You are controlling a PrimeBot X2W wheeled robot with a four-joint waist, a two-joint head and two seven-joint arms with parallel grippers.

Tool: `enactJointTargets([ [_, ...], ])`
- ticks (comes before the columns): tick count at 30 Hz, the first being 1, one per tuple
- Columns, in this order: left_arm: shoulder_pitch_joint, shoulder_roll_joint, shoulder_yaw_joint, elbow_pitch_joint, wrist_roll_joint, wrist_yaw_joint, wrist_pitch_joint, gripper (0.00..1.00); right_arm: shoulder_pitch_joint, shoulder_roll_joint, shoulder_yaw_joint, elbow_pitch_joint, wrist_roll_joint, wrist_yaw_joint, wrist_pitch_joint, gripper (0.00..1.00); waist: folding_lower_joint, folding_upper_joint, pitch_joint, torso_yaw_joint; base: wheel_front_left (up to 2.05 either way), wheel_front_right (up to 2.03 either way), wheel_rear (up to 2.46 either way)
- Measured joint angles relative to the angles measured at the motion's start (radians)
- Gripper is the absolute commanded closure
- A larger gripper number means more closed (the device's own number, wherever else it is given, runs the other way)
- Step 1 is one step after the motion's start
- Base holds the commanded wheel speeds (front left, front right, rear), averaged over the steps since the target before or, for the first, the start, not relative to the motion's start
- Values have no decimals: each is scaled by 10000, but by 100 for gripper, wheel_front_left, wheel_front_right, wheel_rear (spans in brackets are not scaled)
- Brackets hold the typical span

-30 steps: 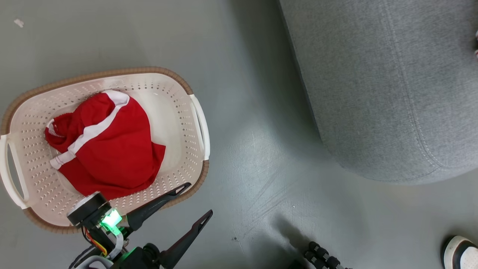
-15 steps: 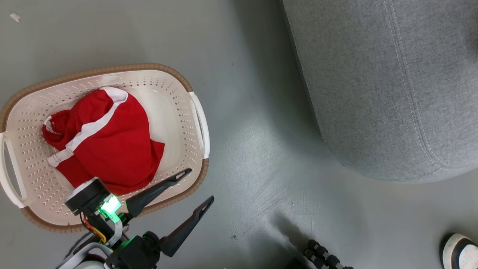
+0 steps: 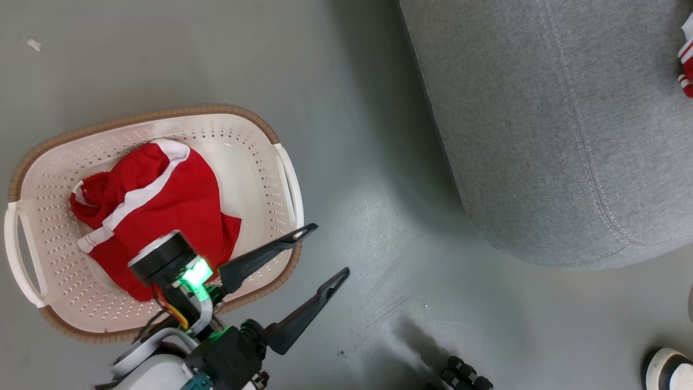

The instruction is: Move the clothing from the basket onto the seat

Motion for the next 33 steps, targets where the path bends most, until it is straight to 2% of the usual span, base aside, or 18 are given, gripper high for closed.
enactJointTargets([
  [15, -777, -746, -221, 437, -75, 0, 0, 0, 431, 104, 311, -1264, 65, -2, -42, 0, 0, 0, -933, 54, 0, 0, 0],
  [22, -810, -1101, -105, 706, -178, 0, 0, 0, 433, 155, 1459, -2247, 374, 0, -44, 0, 0, 0, -1539, 111, 0, 0, 0],
  [33, -517, -1632, 403, 1043, -470, 161, 0, 0, 1450, 245, 4320, -3365, 1218, -2, -44, 0, 0, 0, -2721, 271, 0, 0, 0],
])
